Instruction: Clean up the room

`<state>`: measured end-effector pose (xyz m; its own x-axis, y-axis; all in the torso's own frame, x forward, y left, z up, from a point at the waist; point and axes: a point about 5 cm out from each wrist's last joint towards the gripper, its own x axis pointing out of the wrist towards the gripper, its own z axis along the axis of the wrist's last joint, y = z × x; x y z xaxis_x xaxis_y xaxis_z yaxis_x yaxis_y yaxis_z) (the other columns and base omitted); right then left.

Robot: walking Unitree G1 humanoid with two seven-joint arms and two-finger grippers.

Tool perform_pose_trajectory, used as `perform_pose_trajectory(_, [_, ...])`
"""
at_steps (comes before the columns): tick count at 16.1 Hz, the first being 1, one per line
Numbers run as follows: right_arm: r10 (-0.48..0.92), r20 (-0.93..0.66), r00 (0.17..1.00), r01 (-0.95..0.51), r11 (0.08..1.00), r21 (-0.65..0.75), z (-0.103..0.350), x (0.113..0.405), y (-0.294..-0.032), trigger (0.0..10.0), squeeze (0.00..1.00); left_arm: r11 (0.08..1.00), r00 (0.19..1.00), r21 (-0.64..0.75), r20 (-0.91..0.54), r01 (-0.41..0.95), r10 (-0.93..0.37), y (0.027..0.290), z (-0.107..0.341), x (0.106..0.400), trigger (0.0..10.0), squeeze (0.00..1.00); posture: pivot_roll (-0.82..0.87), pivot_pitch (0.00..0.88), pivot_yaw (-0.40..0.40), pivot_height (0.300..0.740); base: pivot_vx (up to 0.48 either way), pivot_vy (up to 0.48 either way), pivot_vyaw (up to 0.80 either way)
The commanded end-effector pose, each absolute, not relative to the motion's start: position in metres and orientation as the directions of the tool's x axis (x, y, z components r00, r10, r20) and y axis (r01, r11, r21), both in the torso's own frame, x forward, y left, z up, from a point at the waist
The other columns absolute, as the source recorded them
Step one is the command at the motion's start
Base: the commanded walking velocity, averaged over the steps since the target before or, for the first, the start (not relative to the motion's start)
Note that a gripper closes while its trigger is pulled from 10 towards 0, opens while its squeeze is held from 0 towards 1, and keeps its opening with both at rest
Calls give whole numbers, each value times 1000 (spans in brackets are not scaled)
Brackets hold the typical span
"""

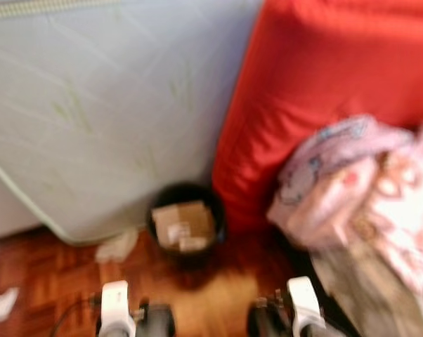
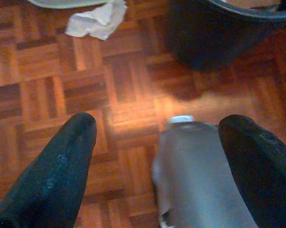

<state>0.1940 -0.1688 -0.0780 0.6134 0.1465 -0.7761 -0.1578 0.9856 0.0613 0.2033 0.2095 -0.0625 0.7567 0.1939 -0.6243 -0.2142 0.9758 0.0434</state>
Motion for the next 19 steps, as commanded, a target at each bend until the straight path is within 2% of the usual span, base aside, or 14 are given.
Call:
perform_pose_trajectory(1, [145, -831, 537, -145, 986, 79, -90, 172, -167, 10000, 0, 976, 728, 65, -655, -209, 200, 215, -67, 195, 10000, 0, -69, 120, -57, 630, 0, 0, 0])
perform_pose_trajectory(7, [154, -835, 528, -151, 985, 86, -90, 172, -164, 10000, 0, 979, 706, 80, -682, -188, 191, 217, -69, 192, 10000, 0, -62, 99, -48, 695, 0, 0, 0])
perform_pose_trajectory(11, [152, -839, 522, -158, 984, 80, -91, 172, -162, 10000, 0, 978, 697, 75, -691, -195, 192, 218, -70, 191, 10000, 0, -57, 51, -35, 740, 0, 0, 0])
perform_pose_trajectory(19, [146, -847, 511, -155, 985, 76, -91, 171, -161, 10000, 0, 973, 673, 76, -710, -219, 206, 219, -71, 191, 10000, 0, -65, 0, -29, 740, 0, 0, 0])
